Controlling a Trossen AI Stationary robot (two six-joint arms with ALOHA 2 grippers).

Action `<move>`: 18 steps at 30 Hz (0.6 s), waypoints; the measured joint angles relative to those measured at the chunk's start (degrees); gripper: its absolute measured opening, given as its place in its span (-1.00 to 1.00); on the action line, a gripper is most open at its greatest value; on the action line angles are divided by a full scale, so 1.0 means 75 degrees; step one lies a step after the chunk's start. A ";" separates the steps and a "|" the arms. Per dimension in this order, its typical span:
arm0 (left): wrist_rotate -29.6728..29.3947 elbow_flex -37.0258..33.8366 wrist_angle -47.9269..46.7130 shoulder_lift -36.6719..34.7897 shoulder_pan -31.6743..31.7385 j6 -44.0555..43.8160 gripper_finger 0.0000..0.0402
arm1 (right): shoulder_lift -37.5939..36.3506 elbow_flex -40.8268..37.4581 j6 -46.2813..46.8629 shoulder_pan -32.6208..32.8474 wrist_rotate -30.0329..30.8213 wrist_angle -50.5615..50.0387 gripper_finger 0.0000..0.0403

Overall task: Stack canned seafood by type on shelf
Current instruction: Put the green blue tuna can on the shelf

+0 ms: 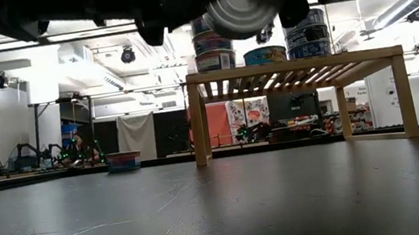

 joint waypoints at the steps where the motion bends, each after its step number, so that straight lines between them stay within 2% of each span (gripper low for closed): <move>1: -0.0084 -0.0005 0.0008 -0.0060 -0.0002 -0.0060 -0.42 | -0.0059 0.0000 0.0004 0.0000 0.0034 -0.0018 0.25; 6: -0.0993 -0.0199 0.0034 -0.0480 -0.0015 -0.0802 -0.42 | -0.0864 0.0000 -0.0031 -0.0011 0.0603 -0.0831 0.39; 9: -0.2322 -0.0397 -0.0100 -0.0939 0.0074 -0.2057 -0.42 | -0.1423 0.0015 -0.0199 0.0038 0.0540 -0.1317 0.42; 11: -0.2642 -0.0581 -0.0293 -0.1255 0.0185 -0.3270 -0.42 | -0.1672 0.0065 -0.0616 0.0167 0.0517 -0.1537 0.43; 13: -0.2172 -0.0808 -0.0580 -0.1590 0.0322 -0.4364 -0.42 | -0.1778 0.0146 -0.1205 0.0339 0.0573 -0.1613 0.43; 16: -0.0678 -0.1148 -0.0729 -0.2092 0.0660 -0.6043 -0.42 | -0.1783 0.0329 -0.2525 0.0670 0.0656 -0.1701 0.40; 18: 0.0345 -0.1320 -0.0516 -0.2297 0.0935 -0.7083 -0.42 | -0.1679 0.0434 -0.3630 0.0938 0.1141 -0.1754 0.36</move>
